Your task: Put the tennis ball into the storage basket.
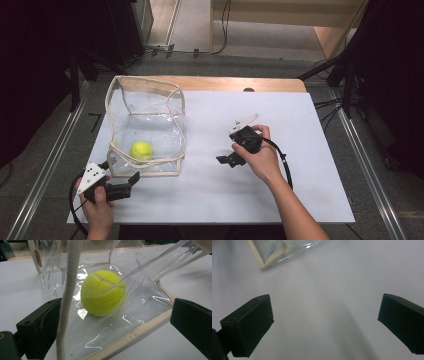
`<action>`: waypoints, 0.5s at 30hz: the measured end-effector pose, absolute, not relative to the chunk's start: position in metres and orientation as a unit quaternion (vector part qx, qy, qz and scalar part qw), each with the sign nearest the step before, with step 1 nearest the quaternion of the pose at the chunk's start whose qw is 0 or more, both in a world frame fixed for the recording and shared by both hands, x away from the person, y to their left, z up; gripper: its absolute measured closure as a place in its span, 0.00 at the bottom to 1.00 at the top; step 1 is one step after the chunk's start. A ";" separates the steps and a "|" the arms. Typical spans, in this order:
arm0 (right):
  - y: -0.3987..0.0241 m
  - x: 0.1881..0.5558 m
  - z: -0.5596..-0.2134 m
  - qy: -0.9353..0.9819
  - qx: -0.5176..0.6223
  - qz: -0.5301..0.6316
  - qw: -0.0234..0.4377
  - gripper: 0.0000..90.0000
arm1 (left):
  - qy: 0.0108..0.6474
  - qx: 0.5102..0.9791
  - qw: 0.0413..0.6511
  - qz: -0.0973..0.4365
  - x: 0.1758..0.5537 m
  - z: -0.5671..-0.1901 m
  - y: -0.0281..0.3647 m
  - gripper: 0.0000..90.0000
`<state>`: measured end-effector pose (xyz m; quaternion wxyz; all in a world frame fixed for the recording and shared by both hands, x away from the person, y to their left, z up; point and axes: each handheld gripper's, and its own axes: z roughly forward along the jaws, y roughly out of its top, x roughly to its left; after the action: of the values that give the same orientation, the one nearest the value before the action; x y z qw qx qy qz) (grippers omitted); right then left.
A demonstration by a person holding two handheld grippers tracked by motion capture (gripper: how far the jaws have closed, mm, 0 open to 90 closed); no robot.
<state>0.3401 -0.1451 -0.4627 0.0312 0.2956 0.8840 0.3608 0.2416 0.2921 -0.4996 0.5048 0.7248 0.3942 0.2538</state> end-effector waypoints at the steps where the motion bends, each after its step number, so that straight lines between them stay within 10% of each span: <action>1: -0.147 0.339 -0.463 0.883 0.298 0.362 0.031 0.00 | 0.394 0.725 0.505 0.254 0.242 -0.500 0.292 0.00; 15: -0.172 0.329 -0.464 0.866 0.315 0.386 0.045 0.00 | 0.394 0.724 0.505 0.254 0.241 -0.500 0.292 0.00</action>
<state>0.3287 -0.1718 -0.4641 0.0449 0.3150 0.8661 0.3856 0.2415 0.2921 -0.4997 0.5055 0.7244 0.3941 0.2539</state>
